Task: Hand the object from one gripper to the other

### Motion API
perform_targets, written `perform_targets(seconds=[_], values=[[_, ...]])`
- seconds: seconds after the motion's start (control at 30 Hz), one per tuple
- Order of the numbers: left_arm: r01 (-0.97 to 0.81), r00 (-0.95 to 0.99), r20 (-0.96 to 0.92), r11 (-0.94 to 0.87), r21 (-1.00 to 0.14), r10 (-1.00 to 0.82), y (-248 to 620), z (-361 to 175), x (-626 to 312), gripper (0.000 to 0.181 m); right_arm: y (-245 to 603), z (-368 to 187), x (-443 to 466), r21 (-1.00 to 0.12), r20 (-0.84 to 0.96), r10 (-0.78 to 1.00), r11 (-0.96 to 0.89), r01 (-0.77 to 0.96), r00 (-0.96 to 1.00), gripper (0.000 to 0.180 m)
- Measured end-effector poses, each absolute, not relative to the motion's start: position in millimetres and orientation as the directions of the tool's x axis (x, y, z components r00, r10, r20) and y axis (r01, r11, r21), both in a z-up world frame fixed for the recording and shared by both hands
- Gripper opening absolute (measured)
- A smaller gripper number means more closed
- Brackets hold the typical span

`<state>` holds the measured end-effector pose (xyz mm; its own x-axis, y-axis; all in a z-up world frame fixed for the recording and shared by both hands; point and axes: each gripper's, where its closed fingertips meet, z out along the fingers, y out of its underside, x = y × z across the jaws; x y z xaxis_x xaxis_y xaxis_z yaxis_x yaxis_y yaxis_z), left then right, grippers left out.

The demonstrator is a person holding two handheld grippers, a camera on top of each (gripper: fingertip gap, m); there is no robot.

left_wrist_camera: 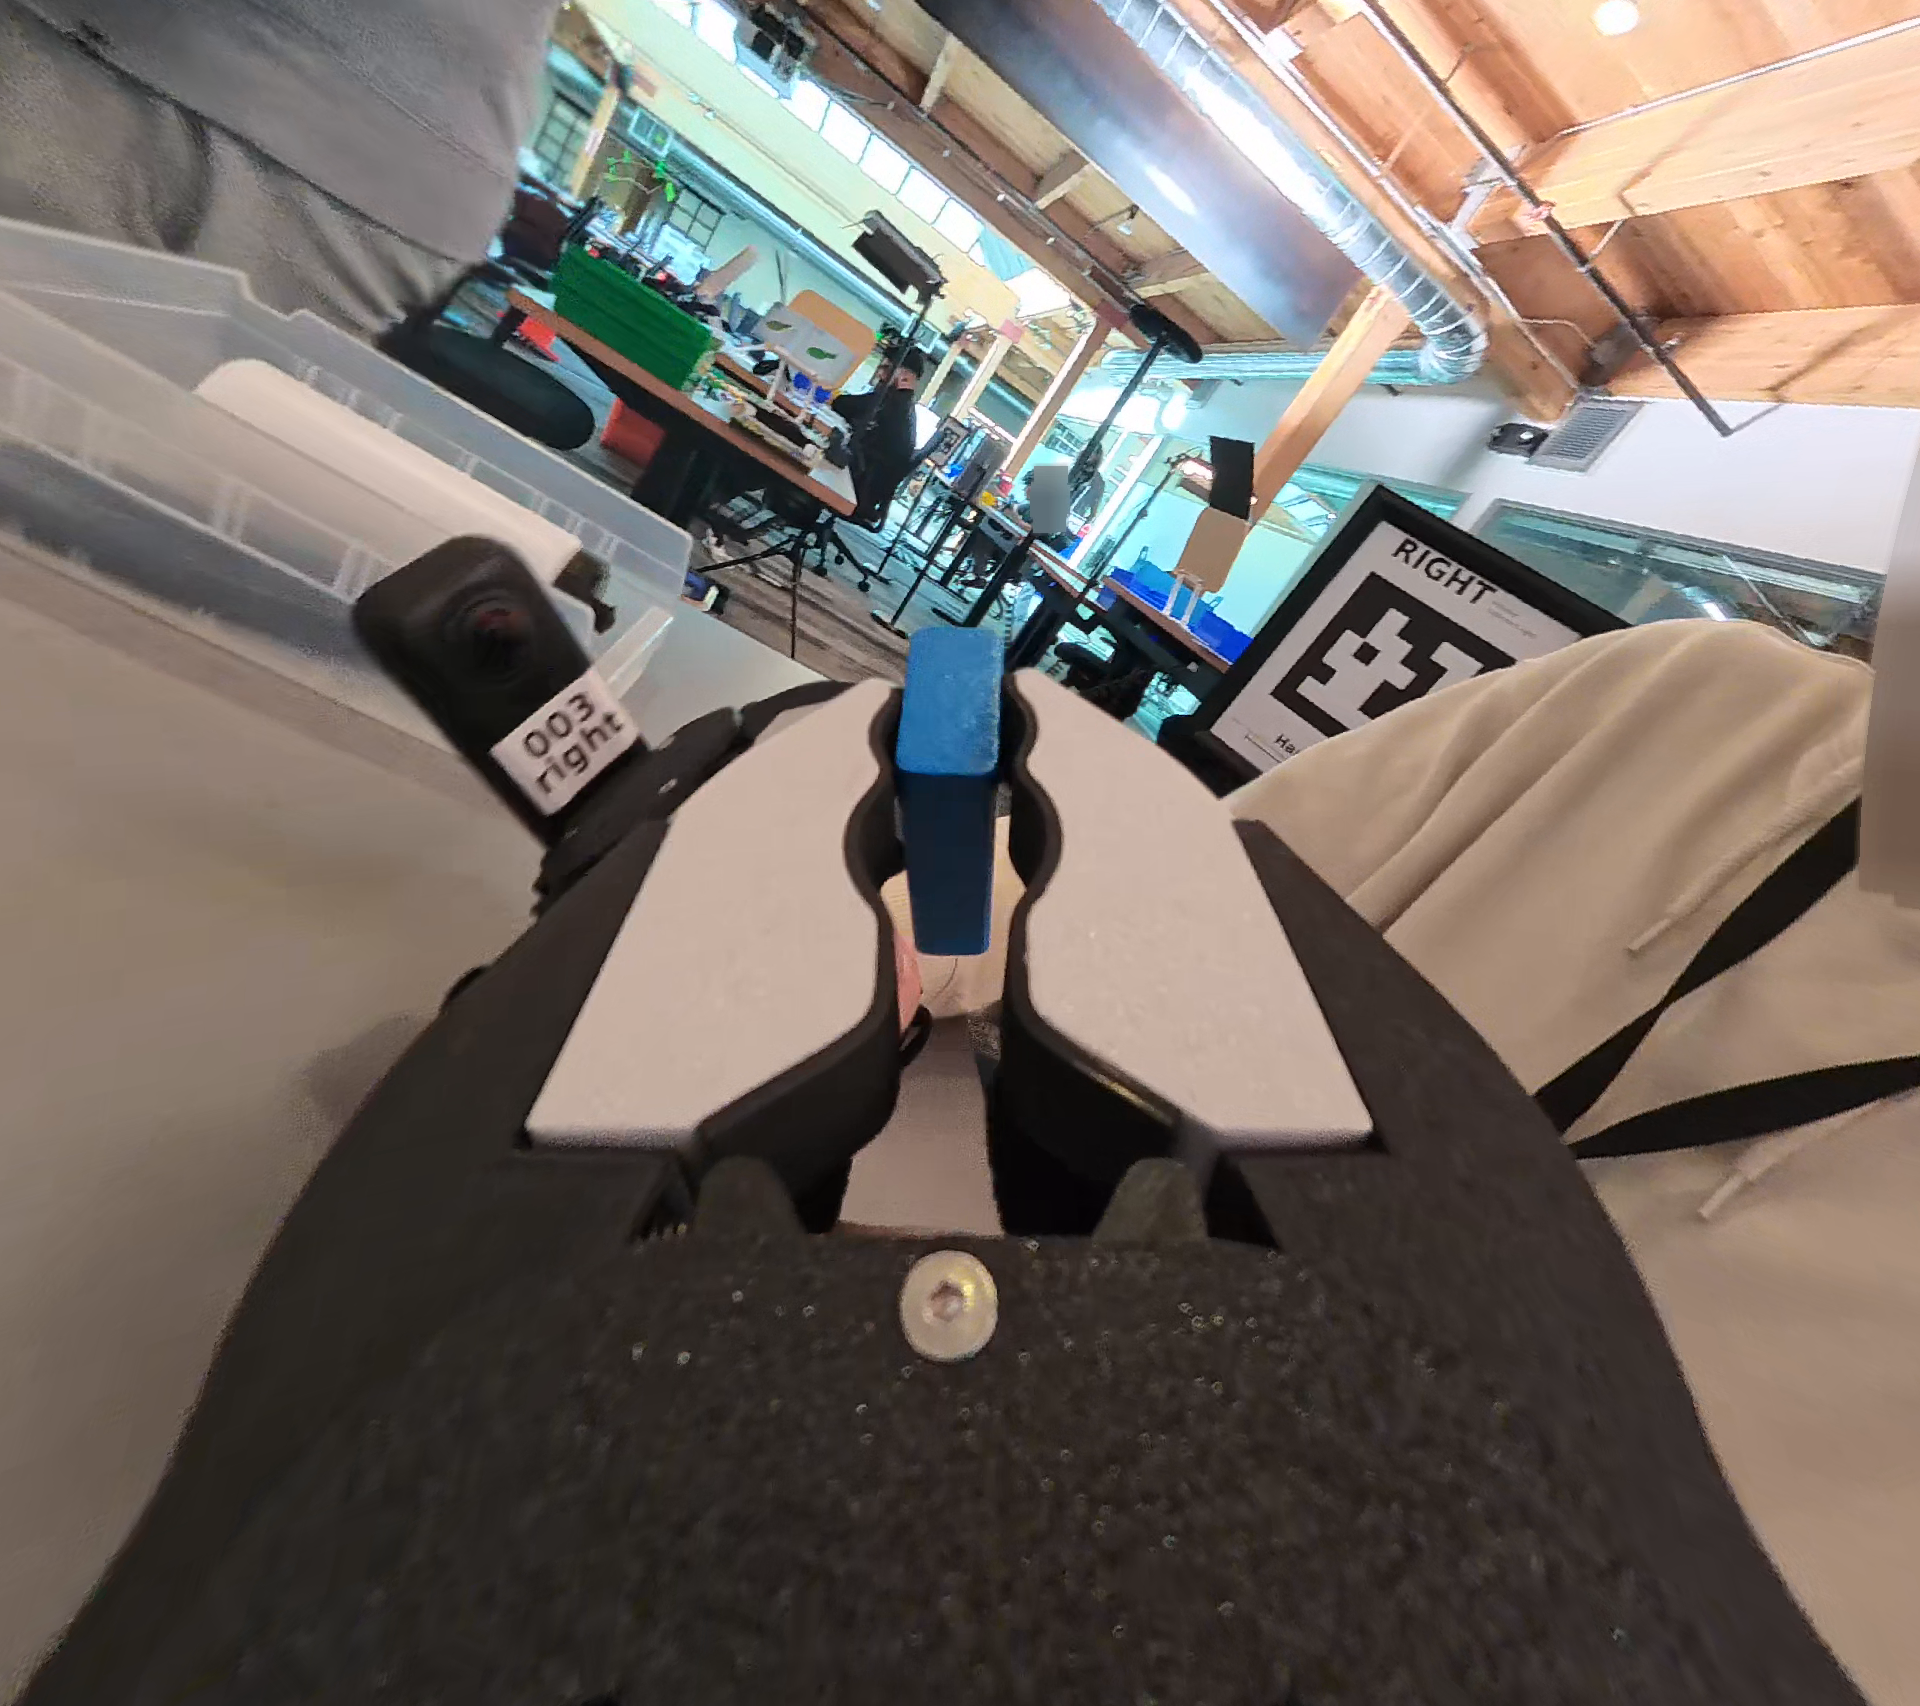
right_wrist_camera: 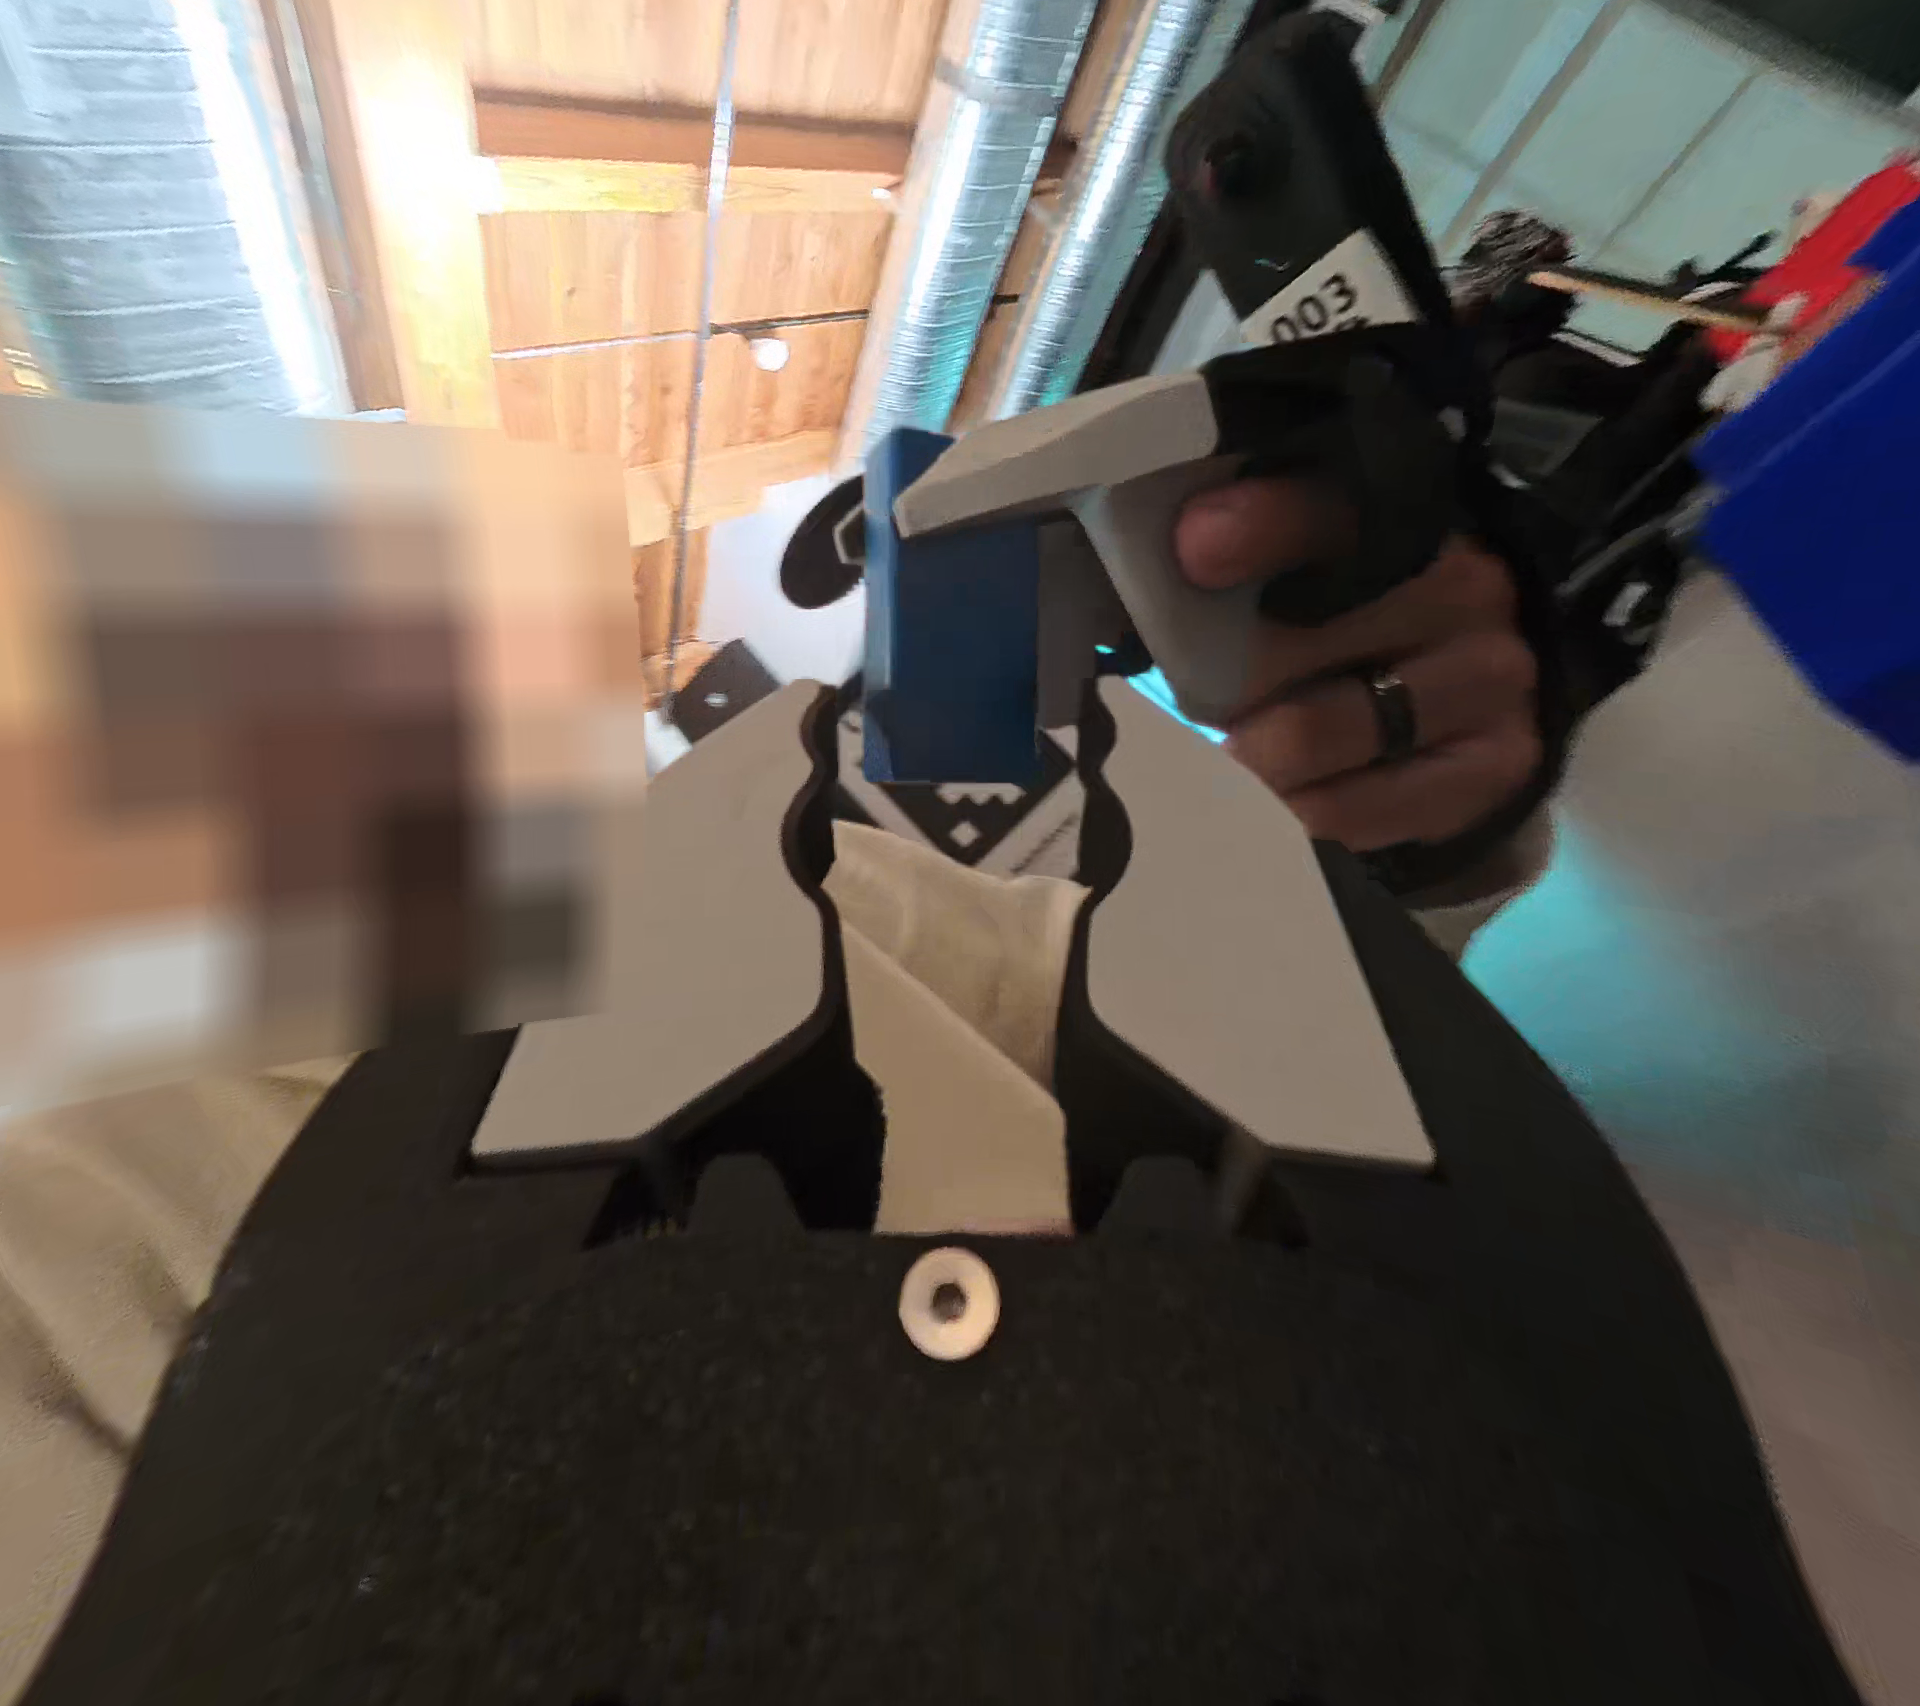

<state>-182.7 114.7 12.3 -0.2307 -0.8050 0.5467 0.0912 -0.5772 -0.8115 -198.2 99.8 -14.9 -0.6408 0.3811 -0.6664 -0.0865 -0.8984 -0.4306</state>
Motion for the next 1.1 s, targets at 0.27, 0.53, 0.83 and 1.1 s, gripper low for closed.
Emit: perform_targets(seconds=[0.27, 0.53, 0.83, 1.1], values=[[0.012, 0.182, 0.575, -0.583, -0.813, -0.798, 169, -32, -194, 0.016, 137, -73, -203, -0.851, -0.525, 0.848, -0.522, -0.057, 0.068, 0.055], [0.165, 0.213, 0.628, -0.606, -0.778, -0.748, 188, -29, -206, 0.016, 158, -95, -213, -0.937, -0.347, 0.847, -0.332, -0.11, 0.402, 0.055], [0.299, -0.062, 0.709, -0.691, -0.658, -0.702, 168, -12, -179, 0.016, 147, -34, -198, -0.527, -0.708, 0.705, -0.567, -0.633, -0.042, 0.018], [0.219, 0.111, 0.639, -0.608, -0.763, -0.761, 175, -27, -183, 0.026, 157, -44, -186, -0.602, -0.697, 0.714, -0.529, -0.599, 0.07, 0.017]])
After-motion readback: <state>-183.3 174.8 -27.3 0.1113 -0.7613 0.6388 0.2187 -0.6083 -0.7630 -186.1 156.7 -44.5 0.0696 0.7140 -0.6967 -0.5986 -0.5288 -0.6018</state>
